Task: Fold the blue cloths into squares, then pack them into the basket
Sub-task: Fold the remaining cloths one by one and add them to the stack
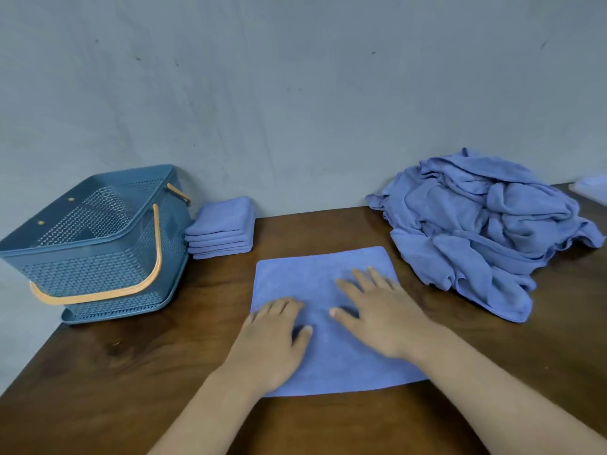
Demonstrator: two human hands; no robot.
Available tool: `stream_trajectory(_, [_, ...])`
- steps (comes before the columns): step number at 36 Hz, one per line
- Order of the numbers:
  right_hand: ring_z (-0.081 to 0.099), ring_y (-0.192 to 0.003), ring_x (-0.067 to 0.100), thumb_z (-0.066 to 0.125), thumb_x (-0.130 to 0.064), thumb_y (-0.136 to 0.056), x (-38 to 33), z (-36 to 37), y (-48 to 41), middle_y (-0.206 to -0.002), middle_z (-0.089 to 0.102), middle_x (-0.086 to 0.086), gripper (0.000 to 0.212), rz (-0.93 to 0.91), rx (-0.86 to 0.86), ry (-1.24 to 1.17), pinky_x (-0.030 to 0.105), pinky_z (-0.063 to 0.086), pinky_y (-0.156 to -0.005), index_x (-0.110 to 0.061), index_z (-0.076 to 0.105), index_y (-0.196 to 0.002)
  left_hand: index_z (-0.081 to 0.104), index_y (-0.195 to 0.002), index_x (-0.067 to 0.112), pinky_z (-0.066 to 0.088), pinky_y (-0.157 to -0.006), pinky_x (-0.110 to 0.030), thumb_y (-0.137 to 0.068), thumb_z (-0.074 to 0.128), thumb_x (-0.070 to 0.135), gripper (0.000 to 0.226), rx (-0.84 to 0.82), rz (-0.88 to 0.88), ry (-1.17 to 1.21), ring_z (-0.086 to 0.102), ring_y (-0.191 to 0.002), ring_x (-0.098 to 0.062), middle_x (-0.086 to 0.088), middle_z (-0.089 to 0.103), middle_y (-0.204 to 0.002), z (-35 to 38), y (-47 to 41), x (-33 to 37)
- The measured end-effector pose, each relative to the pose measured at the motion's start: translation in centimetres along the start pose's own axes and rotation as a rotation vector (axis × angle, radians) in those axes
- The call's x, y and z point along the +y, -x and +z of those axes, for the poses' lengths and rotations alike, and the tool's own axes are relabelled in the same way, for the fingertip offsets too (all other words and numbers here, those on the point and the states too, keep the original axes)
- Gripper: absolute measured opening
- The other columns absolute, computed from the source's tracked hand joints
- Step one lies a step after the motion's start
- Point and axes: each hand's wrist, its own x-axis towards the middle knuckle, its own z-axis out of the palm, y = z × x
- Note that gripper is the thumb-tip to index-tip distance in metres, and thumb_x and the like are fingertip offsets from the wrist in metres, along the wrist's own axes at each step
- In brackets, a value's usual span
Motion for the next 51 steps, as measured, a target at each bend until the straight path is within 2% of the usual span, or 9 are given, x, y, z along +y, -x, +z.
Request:
stream_trajectory(5, [-0.027, -0.159, 0.022, 0.016, -0.082, -0.099, -1.4, 2.1, 3.6, -0.173, -0.026, -0.006, 0.078, -0.016, -0.037, -0.020, 0.047, -0.005, -0.131, -0.047, -0.009, -0.165, 0.001, -0.168, 0.043, -0.008, -0.131, -0.037, -0.104, 0.022, 0.072, 0.072, -0.075, -0.010, -0.015, -0.019, -0.160, -0.010, 0.015, -0.014, -0.175, 1.5, 1.5, 0.0])
stream_trajectory(15, [-0.032, -0.154, 0.006, 0.006, -0.095, -0.087, 2.3, 1.7, 6.7, -0.170, -0.033, -0.011, 0.088, 0.061, -0.001, -0.030, 0.041, -0.007, -0.132, -0.052, -0.018, -0.161, -0.016, -0.162, 0.051, -0.009, -0.131, -0.043, -0.098, 0.010, 0.082, 0.076, -0.086, -0.047, -0.054, -0.032, -0.155, -0.010, 0.015, -0.029, -0.170, 1.4, 2.7, -0.9])
stream_trajectory(19, [-0.022, -0.160, 0.011, 0.007, -0.094, -0.089, 2.4, 1.2, 6.6, -0.174, -0.023, -0.006, 0.089, 0.052, -0.031, 0.012, 0.045, -0.006, -0.132, -0.049, -0.011, -0.164, -0.008, -0.166, 0.046, -0.004, -0.132, -0.048, -0.101, 0.014, 0.079, 0.076, -0.137, -0.060, -0.076, -0.021, -0.161, -0.017, 0.008, -0.018, -0.175, 0.8, 2.6, -0.3])
stream_trajectory(24, [-0.001, -0.162, 0.013, 0.017, -0.080, -0.100, 2.6, -0.4, 4.1, -0.177, 0.006, -0.004, 0.076, 0.051, 0.068, 0.003, 0.046, 0.003, -0.132, -0.043, 0.018, -0.166, 0.035, -0.158, 0.035, 0.017, -0.130, -0.048, -0.103, 0.022, 0.072, 0.068, 0.072, -0.038, -0.055, 0.016, -0.159, -0.016, 0.007, 0.029, -0.169, 0.1, -0.9, -0.2])
stream_trajectory(33, [-0.021, -0.161, 0.019, 0.020, -0.083, -0.098, 4.2, 0.2, -4.4, -0.175, -0.020, 0.000, 0.081, 0.140, 0.020, -0.080, 0.042, -0.005, -0.131, -0.046, -0.002, -0.166, 0.003, -0.170, 0.033, 0.000, -0.132, -0.047, -0.098, 0.021, 0.081, 0.088, -0.089, -0.150, -0.029, -0.012, -0.163, -0.020, 0.002, -0.009, -0.177, 0.0, -8.9, -3.6])
stream_trajectory(39, [-0.024, -0.159, 0.016, 0.014, -0.090, -0.091, 5.2, 0.4, -5.9, -0.174, -0.023, -0.004, 0.086, 0.163, 0.018, -0.075, 0.044, -0.007, -0.131, -0.049, -0.006, -0.165, -0.004, -0.168, 0.038, -0.004, -0.131, -0.049, -0.095, 0.016, 0.085, 0.090, -0.100, -0.139, -0.049, -0.018, -0.162, -0.017, 0.005, -0.015, -0.176, 0.2, -10.6, -4.4])
stream_trajectory(45, [-0.021, -0.161, 0.019, 0.012, -0.086, -0.095, 5.3, 0.5, -6.4, -0.175, -0.020, -0.002, 0.083, 0.160, 0.009, -0.035, 0.046, -0.006, -0.131, -0.046, -0.005, -0.166, 0.001, -0.169, 0.035, -0.004, -0.131, -0.051, -0.099, 0.015, 0.080, 0.085, -0.064, -0.125, -0.069, -0.014, -0.162, -0.017, 0.004, -0.009, -0.177, 0.6, -10.7, -4.3])
stream_trajectory(48, [-0.013, -0.162, 0.021, 0.015, -0.073, -0.104, 3.8, 0.0, -5.4, -0.177, -0.010, -0.004, 0.071, 0.103, 0.084, 0.052, 0.049, -0.003, -0.131, -0.042, 0.004, -0.168, 0.016, -0.168, 0.031, 0.003, -0.132, -0.048, -0.103, 0.012, 0.069, 0.076, 0.039, -0.055, -0.118, -0.003, -0.164, -0.018, 0.005, 0.005, -0.178, 0.6, -9.9, -3.2])
stream_trajectory(51, [-0.003, -0.163, 0.016, 0.023, -0.064, -0.108, 1.3, -0.1, -3.0, -0.177, 0.003, -0.011, 0.066, 0.030, 0.076, 0.016, 0.046, 0.001, -0.130, -0.037, 0.016, -0.168, 0.025, -0.166, 0.034, 0.005, -0.132, -0.042, -0.109, 0.024, 0.061, 0.064, -0.030, 0.035, 0.002, 0.003, -0.163, -0.012, 0.010, 0.013, -0.176, 0.9, -8.0, -0.7])
